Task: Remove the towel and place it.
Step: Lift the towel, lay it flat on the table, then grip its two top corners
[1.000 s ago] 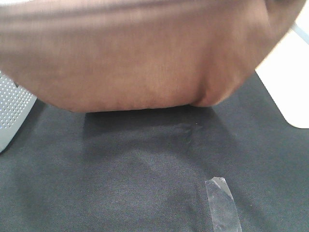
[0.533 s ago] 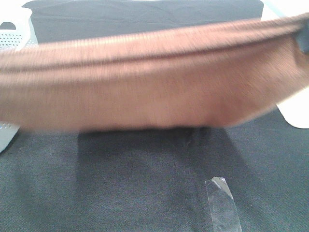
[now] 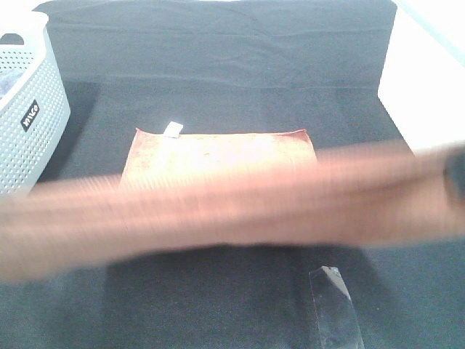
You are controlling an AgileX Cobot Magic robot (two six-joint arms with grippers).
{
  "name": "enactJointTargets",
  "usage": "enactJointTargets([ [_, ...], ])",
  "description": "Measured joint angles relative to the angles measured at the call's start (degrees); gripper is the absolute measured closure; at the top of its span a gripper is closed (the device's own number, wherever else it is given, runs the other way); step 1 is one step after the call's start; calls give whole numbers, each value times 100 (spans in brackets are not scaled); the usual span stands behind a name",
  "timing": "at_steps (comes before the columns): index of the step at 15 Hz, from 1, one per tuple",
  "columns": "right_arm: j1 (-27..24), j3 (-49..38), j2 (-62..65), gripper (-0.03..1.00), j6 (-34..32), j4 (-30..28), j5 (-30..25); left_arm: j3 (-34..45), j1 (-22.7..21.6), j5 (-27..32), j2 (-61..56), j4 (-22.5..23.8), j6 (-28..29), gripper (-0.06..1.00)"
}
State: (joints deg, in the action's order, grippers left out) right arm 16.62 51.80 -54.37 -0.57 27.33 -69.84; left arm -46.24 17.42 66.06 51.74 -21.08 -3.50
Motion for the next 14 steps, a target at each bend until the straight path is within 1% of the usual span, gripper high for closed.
enactJointTargets([
  [4,-6,-596,-372,96,143,-11,29,636,0,-11,630,-183,-126,94],
  [9,-6,-1375,-842,96,498,160,86,1278,-23,-23,859,-344,-149,94],
  [12,-6,-1719,-1381,96,773,252,521,1358,-34,-17,1112,-332,-178,94],
  [14,-11,-1839,-1988,96,1192,510,814,1369,-69,-11,1501,-218,-212,94],
])
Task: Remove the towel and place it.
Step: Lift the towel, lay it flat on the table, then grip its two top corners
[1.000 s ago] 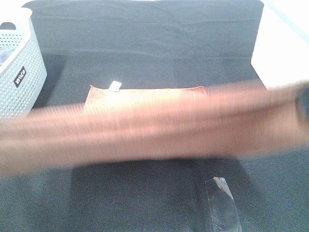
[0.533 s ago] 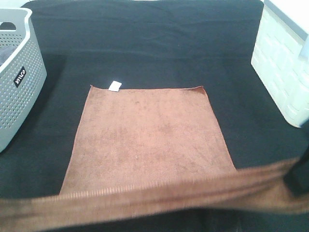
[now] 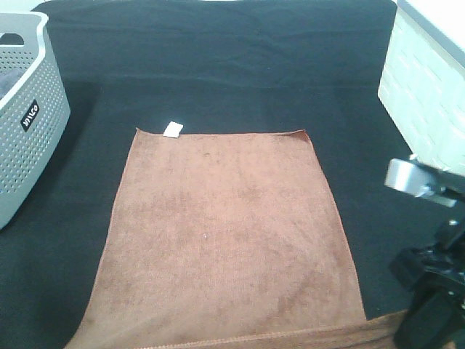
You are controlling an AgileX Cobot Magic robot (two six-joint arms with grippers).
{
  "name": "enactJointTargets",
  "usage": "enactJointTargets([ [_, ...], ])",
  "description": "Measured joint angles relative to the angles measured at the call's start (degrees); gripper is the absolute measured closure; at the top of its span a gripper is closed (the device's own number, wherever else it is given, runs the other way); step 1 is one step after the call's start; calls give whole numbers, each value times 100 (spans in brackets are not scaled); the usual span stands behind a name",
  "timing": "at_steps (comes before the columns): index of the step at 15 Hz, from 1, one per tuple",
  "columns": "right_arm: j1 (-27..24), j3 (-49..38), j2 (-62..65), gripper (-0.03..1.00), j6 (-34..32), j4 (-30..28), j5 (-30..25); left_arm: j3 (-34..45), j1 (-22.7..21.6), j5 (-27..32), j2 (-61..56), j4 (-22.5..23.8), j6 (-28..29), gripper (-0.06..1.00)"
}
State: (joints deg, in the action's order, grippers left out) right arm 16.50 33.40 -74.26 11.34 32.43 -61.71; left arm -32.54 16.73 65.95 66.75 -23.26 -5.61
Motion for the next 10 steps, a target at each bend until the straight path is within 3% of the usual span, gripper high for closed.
enactJointTargets([
  [5,-11,-229,-722,96,390,172,424,23,17,6,378,-52,-17,94],
  [9,-34,-355,-751,96,487,23,693,23,934,-138,882,-11,120,94],
  [10,-34,-355,-751,96,487,23,693,23,934,-138,882,-11,120,94],
])
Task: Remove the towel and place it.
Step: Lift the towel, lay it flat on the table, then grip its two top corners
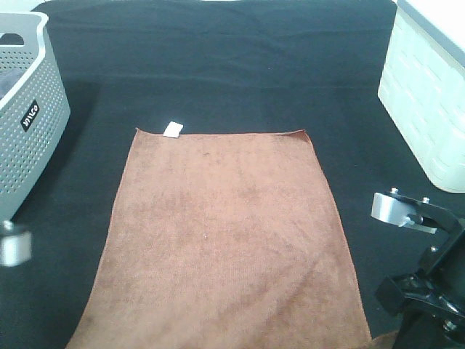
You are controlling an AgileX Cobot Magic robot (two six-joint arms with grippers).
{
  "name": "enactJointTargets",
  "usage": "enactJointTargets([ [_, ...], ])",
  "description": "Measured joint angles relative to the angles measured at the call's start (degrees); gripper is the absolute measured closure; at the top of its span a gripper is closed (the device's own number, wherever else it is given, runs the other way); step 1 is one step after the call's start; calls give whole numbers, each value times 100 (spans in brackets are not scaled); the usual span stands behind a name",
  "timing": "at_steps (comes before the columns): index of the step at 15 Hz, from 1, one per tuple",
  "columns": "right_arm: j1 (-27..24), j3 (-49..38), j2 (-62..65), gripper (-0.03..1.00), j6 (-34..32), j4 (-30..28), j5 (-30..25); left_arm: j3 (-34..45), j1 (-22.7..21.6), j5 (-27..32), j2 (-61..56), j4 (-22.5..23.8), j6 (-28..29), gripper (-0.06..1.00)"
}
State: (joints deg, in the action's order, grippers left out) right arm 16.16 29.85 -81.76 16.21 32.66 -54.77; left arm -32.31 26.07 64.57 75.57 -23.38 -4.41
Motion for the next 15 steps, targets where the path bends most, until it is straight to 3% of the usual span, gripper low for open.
enactJointTargets([
  [6,-29,-29,-40,96,6,-350,166,-481,882,-103,814,172,350,94],
  [14,-40,-103,-40,91,6,-367,201,-602,911,-292,1020,-235,401,94],
  [15,-40,-103,-40,84,6,-367,201,-602,911,-309,1020,-235,401,85],
])
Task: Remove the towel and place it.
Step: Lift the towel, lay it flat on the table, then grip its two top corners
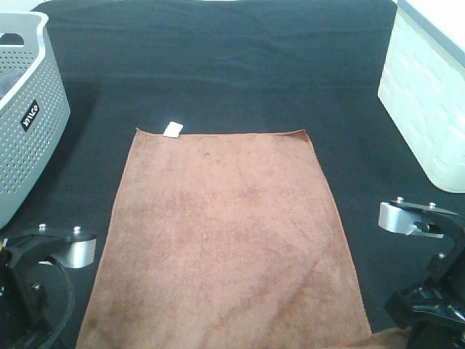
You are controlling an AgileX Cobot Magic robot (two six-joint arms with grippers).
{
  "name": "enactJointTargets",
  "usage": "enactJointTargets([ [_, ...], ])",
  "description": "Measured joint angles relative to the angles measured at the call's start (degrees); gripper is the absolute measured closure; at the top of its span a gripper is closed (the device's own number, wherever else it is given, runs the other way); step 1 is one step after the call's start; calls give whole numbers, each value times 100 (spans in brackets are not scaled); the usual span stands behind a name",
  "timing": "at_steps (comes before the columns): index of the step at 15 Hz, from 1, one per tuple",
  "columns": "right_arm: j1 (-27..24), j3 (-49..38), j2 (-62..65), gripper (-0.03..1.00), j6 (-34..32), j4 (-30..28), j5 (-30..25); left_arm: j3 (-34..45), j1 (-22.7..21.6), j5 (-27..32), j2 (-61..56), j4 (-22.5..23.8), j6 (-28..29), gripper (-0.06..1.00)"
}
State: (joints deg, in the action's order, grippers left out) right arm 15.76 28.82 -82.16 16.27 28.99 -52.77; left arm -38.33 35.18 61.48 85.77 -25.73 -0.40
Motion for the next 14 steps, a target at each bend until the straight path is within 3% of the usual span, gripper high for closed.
enactJointTargets([
  [2,0,0,0,63,0,29,0,0,0,-120,0,-86,0,58],
  [4,0,0,0,33,11,80,17,0,0,-355,0,-430,0,24],
  [5,0,0,0,24,80,86,17,0,0,-401,0,-550,0,13],
  [7,0,97,0,17,172,86,11,-172,0,-498,0,-613,-17,6],
  [11,0,745,-11,16,304,-103,57,-940,-241,-493,34,-367,-361,5],
  [14,-6,2011,-378,16,292,-435,86,-1879,-1037,-487,361,23,-859,5],
])
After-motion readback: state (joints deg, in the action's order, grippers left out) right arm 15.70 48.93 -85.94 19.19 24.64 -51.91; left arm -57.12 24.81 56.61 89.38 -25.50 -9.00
